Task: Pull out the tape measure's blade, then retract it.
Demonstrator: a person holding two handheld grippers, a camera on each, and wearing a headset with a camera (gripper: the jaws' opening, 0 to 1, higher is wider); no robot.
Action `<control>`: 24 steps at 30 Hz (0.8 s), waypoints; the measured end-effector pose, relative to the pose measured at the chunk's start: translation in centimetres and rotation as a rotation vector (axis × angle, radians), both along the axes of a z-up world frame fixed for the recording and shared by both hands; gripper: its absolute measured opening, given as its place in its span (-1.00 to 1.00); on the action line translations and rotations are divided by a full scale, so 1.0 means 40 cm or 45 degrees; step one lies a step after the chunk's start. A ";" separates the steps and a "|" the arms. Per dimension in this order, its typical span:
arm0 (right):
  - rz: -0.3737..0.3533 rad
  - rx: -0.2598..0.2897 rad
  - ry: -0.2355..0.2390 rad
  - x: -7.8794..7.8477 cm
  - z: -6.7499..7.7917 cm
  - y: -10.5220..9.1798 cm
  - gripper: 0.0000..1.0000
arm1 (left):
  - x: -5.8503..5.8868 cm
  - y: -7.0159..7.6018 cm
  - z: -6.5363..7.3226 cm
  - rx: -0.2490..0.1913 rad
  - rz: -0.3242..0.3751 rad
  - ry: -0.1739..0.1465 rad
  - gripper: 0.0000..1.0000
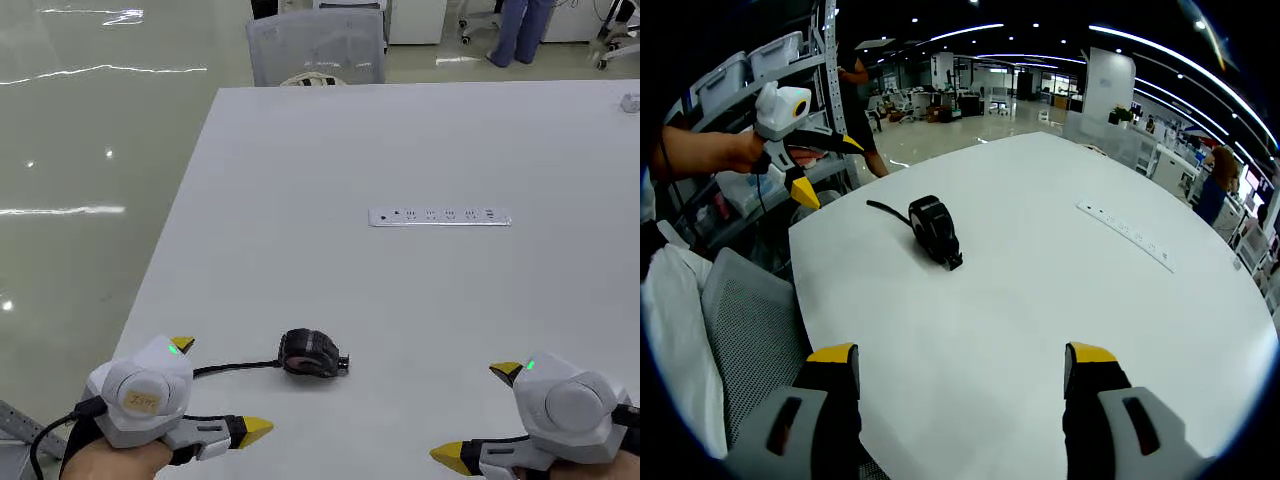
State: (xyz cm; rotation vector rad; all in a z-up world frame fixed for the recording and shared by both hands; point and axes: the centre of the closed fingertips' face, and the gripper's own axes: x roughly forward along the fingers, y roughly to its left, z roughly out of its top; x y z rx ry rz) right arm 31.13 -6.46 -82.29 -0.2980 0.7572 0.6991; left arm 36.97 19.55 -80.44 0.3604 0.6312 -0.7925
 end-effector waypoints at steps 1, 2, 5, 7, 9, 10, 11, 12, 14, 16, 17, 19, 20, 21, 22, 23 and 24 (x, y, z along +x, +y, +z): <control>0.010 -0.003 0.000 0.003 -0.001 0.003 0.73 | 0.002 -0.002 -0.002 0.005 -0.010 0.001 0.85; 0.016 -0.006 0.000 0.005 -0.001 0.005 0.73 | 0.004 -0.003 -0.003 0.010 -0.019 0.001 0.84; 0.036 -0.012 0.000 0.012 -0.003 0.012 0.72 | 0.007 -0.009 -0.007 0.021 -0.052 0.003 0.84; 0.054 -0.018 0.002 0.016 -0.005 0.015 0.69 | 0.010 -0.013 -0.008 0.034 -0.076 0.002 0.83; 0.065 -0.020 0.002 0.021 -0.007 0.020 0.68 | 0.014 -0.016 -0.009 0.043 -0.093 0.002 0.82; 0.069 -0.022 0.003 0.023 -0.008 0.021 0.67 | 0.016 -0.018 -0.009 0.045 -0.099 0.002 0.82; 0.076 -0.025 0.003 0.027 -0.011 0.023 0.67 | 0.020 -0.020 -0.009 0.047 -0.106 0.001 0.82; 0.079 -0.026 0.004 0.029 -0.012 0.024 0.66 | 0.022 -0.022 -0.009 0.047 -0.112 0.001 0.81; 0.088 -0.028 0.005 0.034 -0.013 0.029 0.66 | 0.028 -0.027 -0.011 0.051 -0.127 0.002 0.81; 0.099 -0.034 0.006 0.039 -0.014 0.033 0.66 | 0.032 -0.034 -0.011 0.054 -0.142 0.001 0.81; 0.100 -0.034 0.006 0.039 -0.014 0.034 0.66 | 0.033 -0.035 -0.011 0.054 -0.143 0.001 0.80; 0.102 -0.034 0.007 0.040 -0.015 0.034 0.65 | 0.033 -0.036 -0.011 0.054 -0.145 0.001 0.80; 0.102 -0.034 0.007 0.040 -0.015 0.034 0.65 | 0.033 -0.036 -0.011 0.054 -0.146 0.001 0.80; 0.109 -0.037 0.007 0.041 -0.016 0.036 0.64 | 0.035 -0.038 -0.012 0.056 -0.151 0.000 0.80; 0.115 -0.039 0.007 0.043 -0.018 0.037 0.64 | 0.037 -0.041 -0.012 0.058 -0.157 0.000 0.80; 0.122 -0.041 0.007 0.044 -0.019 0.039 0.63 | 0.039 -0.043 -0.013 0.060 -0.163 -0.001 0.79; 0.129 -0.043 0.007 0.046 -0.021 0.040 0.61 | 0.041 -0.046 -0.014 0.063 -0.168 -0.002 0.78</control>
